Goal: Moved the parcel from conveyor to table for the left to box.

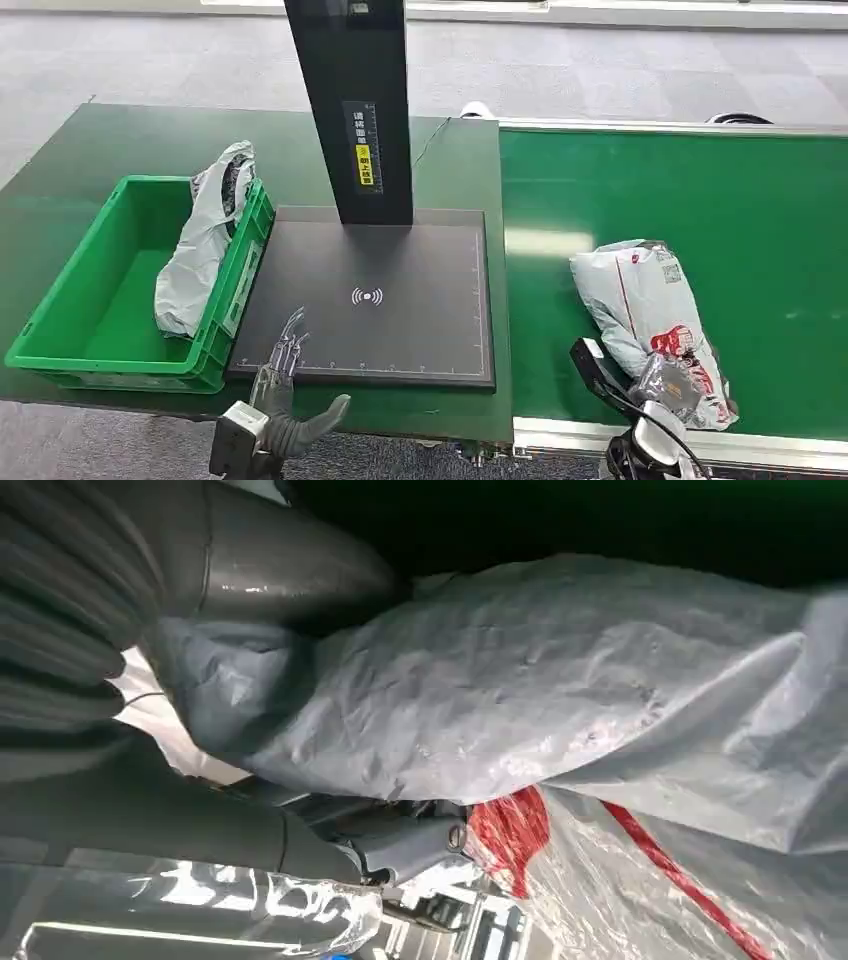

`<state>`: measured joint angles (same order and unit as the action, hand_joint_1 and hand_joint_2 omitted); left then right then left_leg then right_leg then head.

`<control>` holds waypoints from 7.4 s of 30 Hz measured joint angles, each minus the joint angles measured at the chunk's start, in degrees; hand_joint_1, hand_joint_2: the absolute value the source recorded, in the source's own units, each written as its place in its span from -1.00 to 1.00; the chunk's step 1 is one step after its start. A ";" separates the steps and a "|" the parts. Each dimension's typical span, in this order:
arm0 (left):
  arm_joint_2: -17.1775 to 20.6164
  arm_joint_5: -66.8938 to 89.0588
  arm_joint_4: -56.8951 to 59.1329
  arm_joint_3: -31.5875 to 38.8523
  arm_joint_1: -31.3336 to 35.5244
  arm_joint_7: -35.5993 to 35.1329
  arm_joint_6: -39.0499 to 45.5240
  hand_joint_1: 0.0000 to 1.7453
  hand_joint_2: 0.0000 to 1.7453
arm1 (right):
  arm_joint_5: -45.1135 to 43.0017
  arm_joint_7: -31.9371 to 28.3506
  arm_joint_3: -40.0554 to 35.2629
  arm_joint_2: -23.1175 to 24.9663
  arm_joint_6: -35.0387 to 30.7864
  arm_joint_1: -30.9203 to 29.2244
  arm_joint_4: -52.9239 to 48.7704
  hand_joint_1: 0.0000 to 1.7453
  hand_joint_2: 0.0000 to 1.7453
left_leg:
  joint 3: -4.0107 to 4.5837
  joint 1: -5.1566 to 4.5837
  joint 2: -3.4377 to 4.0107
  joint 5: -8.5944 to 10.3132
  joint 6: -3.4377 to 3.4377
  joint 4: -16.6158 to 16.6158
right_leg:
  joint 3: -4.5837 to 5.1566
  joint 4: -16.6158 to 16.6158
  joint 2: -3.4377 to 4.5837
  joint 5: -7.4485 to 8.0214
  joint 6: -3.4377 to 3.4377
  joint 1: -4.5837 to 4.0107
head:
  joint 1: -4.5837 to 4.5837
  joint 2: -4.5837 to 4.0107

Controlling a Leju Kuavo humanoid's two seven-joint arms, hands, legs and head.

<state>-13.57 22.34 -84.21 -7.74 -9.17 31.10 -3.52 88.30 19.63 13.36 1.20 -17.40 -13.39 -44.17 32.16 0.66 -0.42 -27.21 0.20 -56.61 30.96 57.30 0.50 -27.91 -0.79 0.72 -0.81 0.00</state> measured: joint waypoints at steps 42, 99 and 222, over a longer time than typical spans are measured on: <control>-0.48 0.42 1.20 1.36 0.16 3.06 2.34 -1.00 1.00 | -65.94 -59.32 -8.56 9.94 -5.40 14.11 -43.89 1.00 1.00 | 0.48 0.01 0.01 -0.01 0.03 0.01 | 0.47 0.04 0.01 -0.04 0.04 -0.02 | -0.02 0.02; 0.59 -0.87 8.65 1.73 5.73 5.20 1.16 -1.00 1.00 | -72.81 -59.60 -26.99 6.67 19.04 -12.07 -2.30 -1.00 1.00 | 0.54 0.08 -0.10 0.04 0.04 0.00 | 0.51 0.07 -0.05 -0.01 0.05 -0.09 | 0.00 0.00; 5.97 19.72 35.87 -15.78 34.55 -8.02 27.91 1.00 1.00 | -82.66 -59.62 -15.10 8.72 21.58 7.42 -32.76 -1.00 1.00 | 0.63 0.08 -0.16 0.10 0.06 -0.01 | 0.57 0.08 -0.08 0.02 0.10 -0.08 | 0.00 0.00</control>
<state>-7.61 42.05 -48.34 -23.52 25.38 23.08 24.39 5.64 -40.00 -1.75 9.92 4.17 -5.97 -76.94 32.78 0.74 -0.57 -27.11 0.26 -56.62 31.53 57.38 0.42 -27.89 -0.69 0.64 -0.81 0.00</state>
